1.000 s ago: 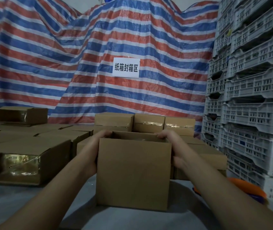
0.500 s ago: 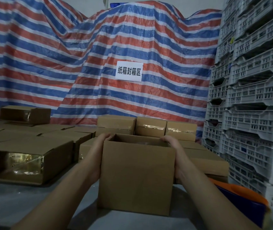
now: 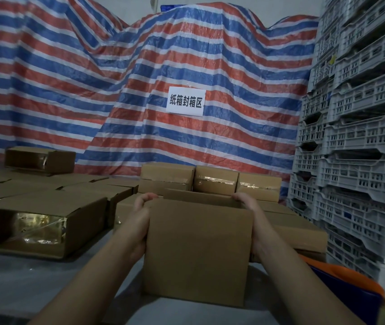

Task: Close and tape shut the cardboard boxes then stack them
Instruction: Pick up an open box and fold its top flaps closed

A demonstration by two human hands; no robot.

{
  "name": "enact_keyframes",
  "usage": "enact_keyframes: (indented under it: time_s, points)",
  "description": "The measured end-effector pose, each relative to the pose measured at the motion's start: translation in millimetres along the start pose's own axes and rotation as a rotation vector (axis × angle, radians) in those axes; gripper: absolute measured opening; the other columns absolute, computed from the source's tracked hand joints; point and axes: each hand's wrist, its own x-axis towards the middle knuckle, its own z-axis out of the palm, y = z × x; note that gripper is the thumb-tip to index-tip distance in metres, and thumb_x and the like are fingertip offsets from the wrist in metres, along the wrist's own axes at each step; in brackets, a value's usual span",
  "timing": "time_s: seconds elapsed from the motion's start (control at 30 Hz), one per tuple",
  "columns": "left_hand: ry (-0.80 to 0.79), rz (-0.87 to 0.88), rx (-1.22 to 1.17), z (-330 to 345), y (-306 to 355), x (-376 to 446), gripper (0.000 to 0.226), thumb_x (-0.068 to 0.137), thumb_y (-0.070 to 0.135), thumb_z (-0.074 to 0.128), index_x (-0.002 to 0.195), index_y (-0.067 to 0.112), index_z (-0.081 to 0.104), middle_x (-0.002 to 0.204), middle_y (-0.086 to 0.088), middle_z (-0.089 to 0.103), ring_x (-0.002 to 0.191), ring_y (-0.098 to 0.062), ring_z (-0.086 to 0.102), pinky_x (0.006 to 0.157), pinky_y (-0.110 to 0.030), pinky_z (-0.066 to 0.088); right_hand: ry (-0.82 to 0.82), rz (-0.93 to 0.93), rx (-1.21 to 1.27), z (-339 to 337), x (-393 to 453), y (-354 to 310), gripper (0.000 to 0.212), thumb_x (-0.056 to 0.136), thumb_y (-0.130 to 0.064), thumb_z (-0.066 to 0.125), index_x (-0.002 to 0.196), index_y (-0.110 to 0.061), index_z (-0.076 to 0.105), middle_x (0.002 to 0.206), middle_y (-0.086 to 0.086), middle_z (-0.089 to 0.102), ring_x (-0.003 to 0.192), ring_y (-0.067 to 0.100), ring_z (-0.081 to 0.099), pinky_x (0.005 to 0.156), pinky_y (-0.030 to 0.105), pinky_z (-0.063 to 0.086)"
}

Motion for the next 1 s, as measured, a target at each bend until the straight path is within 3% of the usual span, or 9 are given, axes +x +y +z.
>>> enact_keyframes:
  time_s: [0.07, 0.17, 0.33, 0.4, 0.47, 0.6, 0.77, 0.93, 1.0]
  points:
    - [-0.035, 0.017, 0.05, 0.7, 0.5, -2.1, 0.016, 0.094, 0.016, 0.057, 0.108, 0.019, 0.065, 0.09, -0.016, 0.074, 0.073, -0.025, 0.069, 0.066, -0.038, 0.056, -0.003, -0.021, 0.028, -0.3, 0.9, 0.2, 0.052, 0.093, -0.057, 0.054, 0.089, -0.01, 0.074, 0.066, 0.008, 0.07, 0.055, 0.021, 0.069, 0.052, 0.028, 0.053]
    - [-0.035, -0.018, 0.125, 1.3, 0.7, -1.1, 0.019, 0.097, 0.018, 0.053, 0.089, 0.013, 0.069, 0.074, -0.009, 0.07, 0.065, -0.022, 0.066, 0.064, -0.034, 0.052, -0.019, -0.077, 0.083, -3.6, -0.9, 5.2, 0.061, 0.094, -0.059, 0.048, 0.063, -0.016, 0.079, 0.065, 0.006, 0.07, 0.056, 0.021, 0.069, 0.059, 0.031, 0.052]
    - [-0.081, -0.033, 0.175, -1.3, -0.4, -0.3, 0.024, 0.098, 0.02, 0.05, 0.084, 0.013, 0.068, 0.065, -0.005, 0.069, 0.055, -0.017, 0.067, 0.053, -0.026, 0.053, -0.049, -0.114, 0.13, -16.0, -2.0, 30.0, 0.062, 0.1, -0.05, 0.042, 0.06, -0.017, 0.077, 0.066, 0.007, 0.071, 0.058, 0.022, 0.071, 0.068, 0.037, 0.048]
    - [-0.083, -0.036, 0.158, -1.3, -2.9, 0.2, 0.024, 0.098, 0.023, 0.049, 0.088, 0.011, 0.068, 0.068, -0.006, 0.07, 0.059, -0.019, 0.068, 0.055, -0.028, 0.053, -0.06, -0.127, 0.103, -14.1, -5.2, 33.6, 0.053, 0.099, -0.045, 0.046, 0.068, -0.015, 0.076, 0.063, 0.006, 0.07, 0.055, 0.021, 0.07, 0.066, 0.037, 0.047]
    - [-0.065, -0.059, 0.115, 0.0, -5.0, 0.9, 0.024, 0.098, 0.026, 0.05, 0.09, 0.009, 0.066, 0.07, -0.008, 0.069, 0.063, -0.021, 0.067, 0.06, -0.031, 0.053, -0.068, -0.153, 0.064, -11.7, -7.4, 34.1, 0.035, 0.088, -0.045, 0.057, 0.094, -0.013, 0.07, 0.065, 0.005, 0.072, 0.056, 0.02, 0.07, 0.065, 0.036, 0.047]
    - [-0.065, -0.058, 0.09, -0.1, -5.9, 1.4, 0.021, 0.096, 0.023, 0.051, 0.087, 0.01, 0.065, 0.065, -0.006, 0.068, 0.055, -0.018, 0.066, 0.053, -0.029, 0.052, -0.072, -0.124, -0.02, -13.1, -7.4, 29.8, 0.054, 0.06, -0.043, 0.064, 0.105, -0.014, 0.064, 0.067, 0.005, 0.074, 0.057, 0.018, 0.071, 0.061, 0.033, 0.051]
    - [-0.148, -0.028, 0.148, -4.5, -2.8, -1.5, 0.021, 0.089, 0.029, 0.057, 0.091, 0.012, 0.068, 0.073, -0.007, 0.068, 0.061, -0.018, 0.067, 0.059, -0.029, 0.052, -0.026, -0.084, -0.052, -14.1, -7.3, 27.9, 0.03, 0.087, -0.03, 0.064, 0.112, -0.013, 0.064, 0.068, 0.008, 0.074, 0.058, 0.022, 0.072, 0.056, 0.032, 0.054]
    - [-0.386, 0.016, 0.128, -25.1, 5.4, -5.6, 0.07, 0.094, 0.067, 0.02, 0.112, 0.025, 0.073, 0.111, -0.012, 0.071, 0.103, -0.024, 0.069, 0.076, -0.026, 0.057, -0.011, -0.048, -0.012, -13.9, -7.1, 28.4, 0.021, 0.095, -0.029, 0.06, 0.106, -0.012, 0.065, 0.066, 0.009, 0.073, 0.055, 0.023, 0.071, 0.046, 0.028, 0.054]
    - [-0.379, 0.005, 0.124, -26.0, 4.4, -7.4, 0.068, 0.088, 0.067, 0.027, 0.122, 0.022, 0.067, 0.113, -0.008, 0.072, 0.105, -0.02, 0.068, 0.074, -0.022, 0.057, -0.016, -0.041, 0.01, -15.1, -5.5, 29.9, 0.023, 0.095, -0.029, 0.059, 0.108, -0.011, 0.065, 0.064, 0.009, 0.073, 0.053, 0.023, 0.071, 0.045, 0.029, 0.053]
